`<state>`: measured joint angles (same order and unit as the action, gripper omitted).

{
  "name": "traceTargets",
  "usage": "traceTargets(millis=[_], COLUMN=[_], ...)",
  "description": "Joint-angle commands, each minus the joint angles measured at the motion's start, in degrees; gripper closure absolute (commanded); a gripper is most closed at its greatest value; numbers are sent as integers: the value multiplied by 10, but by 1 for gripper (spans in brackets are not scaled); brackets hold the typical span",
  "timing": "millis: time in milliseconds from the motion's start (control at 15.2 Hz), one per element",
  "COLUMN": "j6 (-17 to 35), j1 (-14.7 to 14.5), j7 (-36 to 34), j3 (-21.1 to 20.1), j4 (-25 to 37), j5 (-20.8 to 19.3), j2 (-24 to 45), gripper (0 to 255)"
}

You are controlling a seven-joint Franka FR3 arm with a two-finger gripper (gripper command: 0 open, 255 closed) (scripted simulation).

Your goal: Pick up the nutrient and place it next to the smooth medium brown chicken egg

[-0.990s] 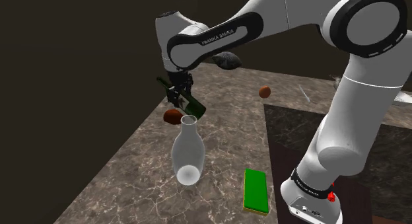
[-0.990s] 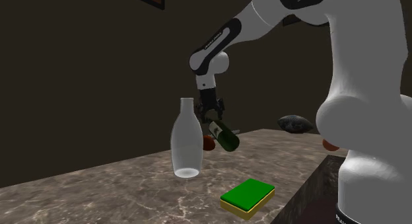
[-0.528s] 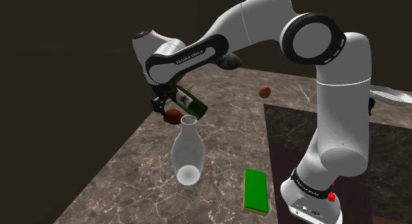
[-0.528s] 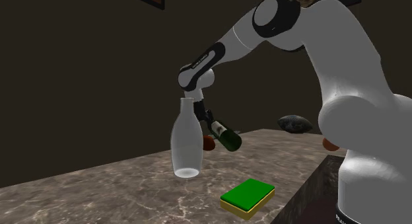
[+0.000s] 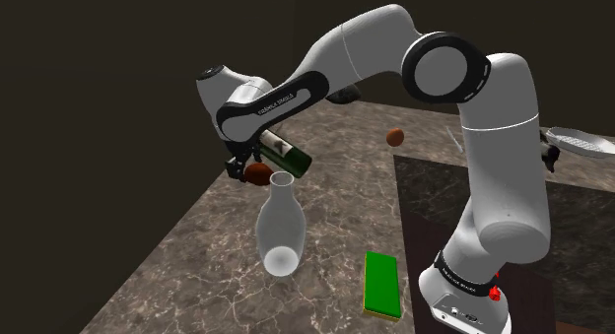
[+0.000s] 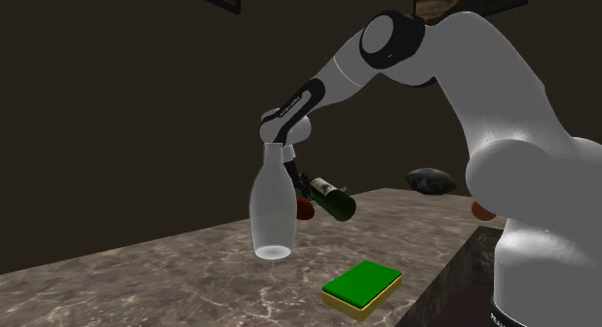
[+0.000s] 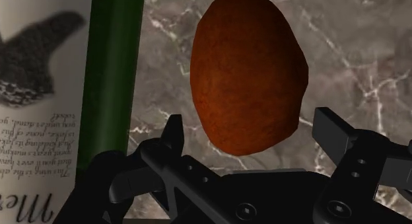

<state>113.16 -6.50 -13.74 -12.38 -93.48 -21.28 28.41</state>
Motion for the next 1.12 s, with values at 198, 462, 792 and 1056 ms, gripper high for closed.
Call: traceTargets(millis=[198,462,792,1056], j6=[10,10,10,10], j1=[1,1,1,1], j7=[-2,-2,-2,-2], j3=[1,1,1,1], j4=[-6,-6,-6,-6], j5=[-2,-2,-2,-2], j2=[5,5,5,4], gripper=[0,0,255,255])
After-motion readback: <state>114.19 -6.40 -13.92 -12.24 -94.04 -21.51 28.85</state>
